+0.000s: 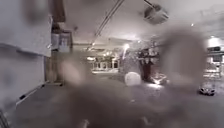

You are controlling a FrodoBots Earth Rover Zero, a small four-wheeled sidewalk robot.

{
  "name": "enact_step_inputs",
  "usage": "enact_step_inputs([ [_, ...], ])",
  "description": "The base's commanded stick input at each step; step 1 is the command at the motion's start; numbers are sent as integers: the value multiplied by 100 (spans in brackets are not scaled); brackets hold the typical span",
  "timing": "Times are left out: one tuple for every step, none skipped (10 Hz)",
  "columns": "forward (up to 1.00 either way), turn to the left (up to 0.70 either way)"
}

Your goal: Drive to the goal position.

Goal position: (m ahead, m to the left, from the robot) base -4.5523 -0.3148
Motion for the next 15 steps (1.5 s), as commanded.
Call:
enact_step_inputs([
  [0, -45],
  [0, -45],
  [0, -45],
  [0, -45],
  [0, -45],
  [0, -45],
  [0, -45],
  [0, -45],
  [0, -45],
  [0, -45],
  [0, -45],
  [0, -45],
  [0, -45],
  [0, -45],
  [0, -45],
])
